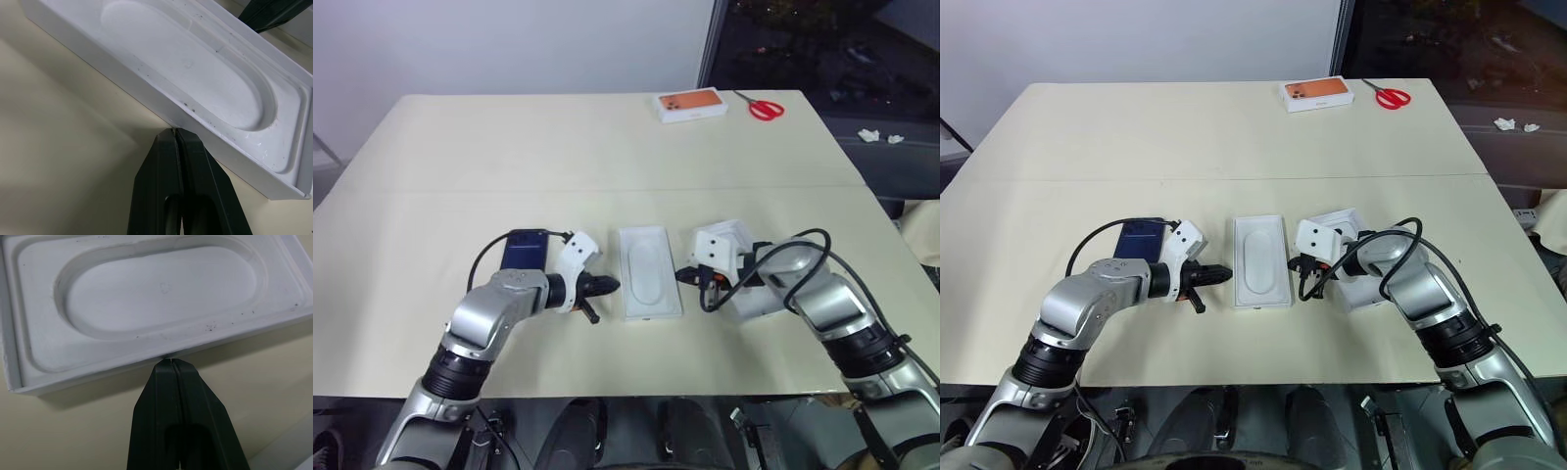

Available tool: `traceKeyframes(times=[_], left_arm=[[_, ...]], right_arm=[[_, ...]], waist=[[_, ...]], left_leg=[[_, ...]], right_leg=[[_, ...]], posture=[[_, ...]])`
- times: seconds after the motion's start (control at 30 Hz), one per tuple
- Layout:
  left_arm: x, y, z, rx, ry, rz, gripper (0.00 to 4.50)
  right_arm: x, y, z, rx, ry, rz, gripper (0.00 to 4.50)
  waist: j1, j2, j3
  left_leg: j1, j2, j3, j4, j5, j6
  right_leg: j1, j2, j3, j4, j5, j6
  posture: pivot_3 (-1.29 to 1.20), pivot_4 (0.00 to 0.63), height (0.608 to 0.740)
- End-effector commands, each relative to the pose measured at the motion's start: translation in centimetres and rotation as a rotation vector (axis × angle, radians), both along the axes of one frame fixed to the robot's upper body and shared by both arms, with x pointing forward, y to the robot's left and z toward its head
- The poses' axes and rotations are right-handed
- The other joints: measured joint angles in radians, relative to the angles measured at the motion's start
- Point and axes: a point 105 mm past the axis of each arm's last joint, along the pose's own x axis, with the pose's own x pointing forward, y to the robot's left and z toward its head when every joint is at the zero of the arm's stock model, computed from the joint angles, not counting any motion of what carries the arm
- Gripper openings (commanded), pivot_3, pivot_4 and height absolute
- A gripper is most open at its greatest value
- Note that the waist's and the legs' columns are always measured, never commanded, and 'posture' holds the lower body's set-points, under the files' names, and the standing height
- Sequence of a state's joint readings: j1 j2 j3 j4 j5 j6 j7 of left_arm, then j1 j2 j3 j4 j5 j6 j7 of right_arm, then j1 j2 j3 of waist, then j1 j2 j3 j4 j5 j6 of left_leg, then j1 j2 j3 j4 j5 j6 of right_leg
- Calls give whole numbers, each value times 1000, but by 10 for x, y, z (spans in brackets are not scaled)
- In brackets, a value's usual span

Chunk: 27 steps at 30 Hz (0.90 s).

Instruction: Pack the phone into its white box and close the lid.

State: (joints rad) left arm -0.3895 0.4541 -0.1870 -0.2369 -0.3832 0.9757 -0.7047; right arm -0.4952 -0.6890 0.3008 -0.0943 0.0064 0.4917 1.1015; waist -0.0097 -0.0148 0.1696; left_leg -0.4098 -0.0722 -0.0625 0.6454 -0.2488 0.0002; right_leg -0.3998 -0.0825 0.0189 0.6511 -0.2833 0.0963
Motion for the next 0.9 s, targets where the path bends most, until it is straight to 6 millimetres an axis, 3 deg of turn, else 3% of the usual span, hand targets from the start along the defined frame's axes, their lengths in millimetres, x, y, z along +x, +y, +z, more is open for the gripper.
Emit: traceKeyframes(times=[0.03, 0.27, 0.5, 0.63, 0.83, 0.9], left_arm=[[0, 12, -2, 18, 14, 21, 111], [7, 32, 8, 32, -35, 76, 111], [11, 76, 37, -124, -32, 194, 111], [11, 115, 56, -191, -31, 269, 1339], [4, 161, 69, -275, -3, 362, 4458], [1, 166, 68, -274, 2, 368, 4458]], right_arm=[[1, -1, 18, -1, -54, 29, 0], [16, -5, 46, 6, -141, 11, 0], [39, 31, 82, 198, -297, -17, 0], [32, 65, 80, 268, -292, 43, 0], [36, 102, 66, 294, -290, 69, 0], [36, 108, 65, 304, -284, 74, 0]], waist=[[0, 0, 0], [-4, 0, 0], [-3, 0, 1], [-4, 0, 1], [-7, 0, 1], [-3, 0, 1]], left_leg=[[0, 0, 0, 0, 0, 0], [0, 1, 0, -1, 0, 0], [-1, 1, 0, -1, 0, -1], [-1, 1, 0, -2, 2, -3], [-1, 1, 0, -1, 2, -3], [-1, 0, 0, -1, 3, -4]], right_leg=[[0, 0, 0, 0, 0, 0], [-1, 1, 0, 1, 0, 0], [-3, 0, 1, 1, 0, 0], [-4, 0, 1, 1, 0, 0], [-8, 0, 0, 1, 0, 0], [-8, 0, 0, 2, 0, 0]], posture=[[0, 150, 740], [0, 150, 740], [0, 150, 740], [0, 150, 740], [0, 150, 740], [0, 150, 740]])
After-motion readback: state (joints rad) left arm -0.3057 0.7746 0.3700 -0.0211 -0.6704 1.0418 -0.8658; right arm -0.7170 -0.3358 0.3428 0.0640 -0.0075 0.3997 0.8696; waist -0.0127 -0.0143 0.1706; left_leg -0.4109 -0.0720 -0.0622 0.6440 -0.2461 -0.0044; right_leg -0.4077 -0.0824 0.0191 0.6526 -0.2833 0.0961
